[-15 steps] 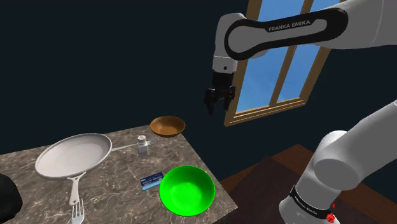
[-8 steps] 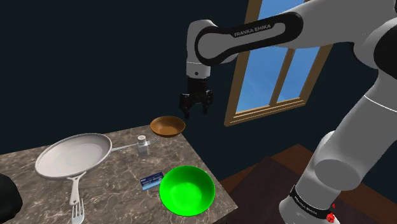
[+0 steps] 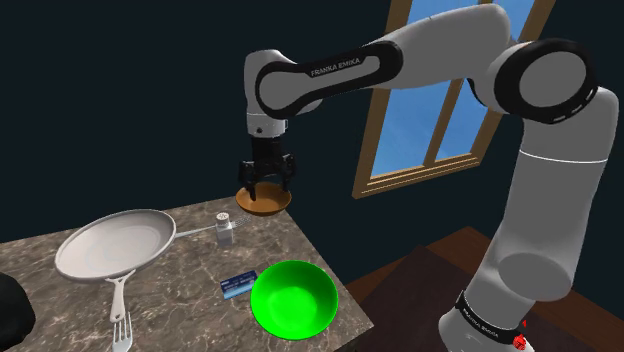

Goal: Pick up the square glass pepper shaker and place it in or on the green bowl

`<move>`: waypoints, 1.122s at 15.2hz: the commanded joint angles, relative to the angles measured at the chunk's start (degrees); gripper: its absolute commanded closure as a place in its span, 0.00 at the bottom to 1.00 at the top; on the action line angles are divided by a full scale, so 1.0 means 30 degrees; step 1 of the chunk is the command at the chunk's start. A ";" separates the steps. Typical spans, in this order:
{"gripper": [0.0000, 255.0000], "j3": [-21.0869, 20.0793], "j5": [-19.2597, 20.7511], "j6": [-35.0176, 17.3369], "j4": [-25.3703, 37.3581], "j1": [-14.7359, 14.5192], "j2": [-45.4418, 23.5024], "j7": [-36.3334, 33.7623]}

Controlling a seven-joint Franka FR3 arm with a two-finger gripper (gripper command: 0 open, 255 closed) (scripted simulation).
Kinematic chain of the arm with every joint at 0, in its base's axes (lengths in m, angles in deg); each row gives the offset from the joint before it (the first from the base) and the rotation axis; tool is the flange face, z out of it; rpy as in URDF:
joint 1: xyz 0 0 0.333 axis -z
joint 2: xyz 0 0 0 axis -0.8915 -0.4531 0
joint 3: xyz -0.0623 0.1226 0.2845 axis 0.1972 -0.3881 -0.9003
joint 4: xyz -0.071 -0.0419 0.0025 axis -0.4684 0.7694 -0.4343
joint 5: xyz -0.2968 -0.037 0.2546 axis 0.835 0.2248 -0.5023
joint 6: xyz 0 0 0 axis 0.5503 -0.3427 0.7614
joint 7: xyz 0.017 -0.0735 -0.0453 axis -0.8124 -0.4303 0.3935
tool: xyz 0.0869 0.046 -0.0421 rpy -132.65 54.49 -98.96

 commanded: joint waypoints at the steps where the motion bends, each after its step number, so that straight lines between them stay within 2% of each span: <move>1: 0.00 -0.0059 0.0425 0.0196 0.1501 -0.0399 -0.1543 -0.0731; 6: 0.00 0.0080 0.1504 0.1446 0.6687 -0.1848 -0.6041 -0.2355; 10: 0.00 0.0419 0.2194 0.3343 1.2471 -0.3344 -1.0269 -0.3271; 11: 0.00 0.0473 0.2259 0.3638 1.3282 -0.3541 -1.0812 -0.3345; 17: 0.00 0.0474 0.2235 0.1936 1.1323 -0.3390 -1.0574 -0.3384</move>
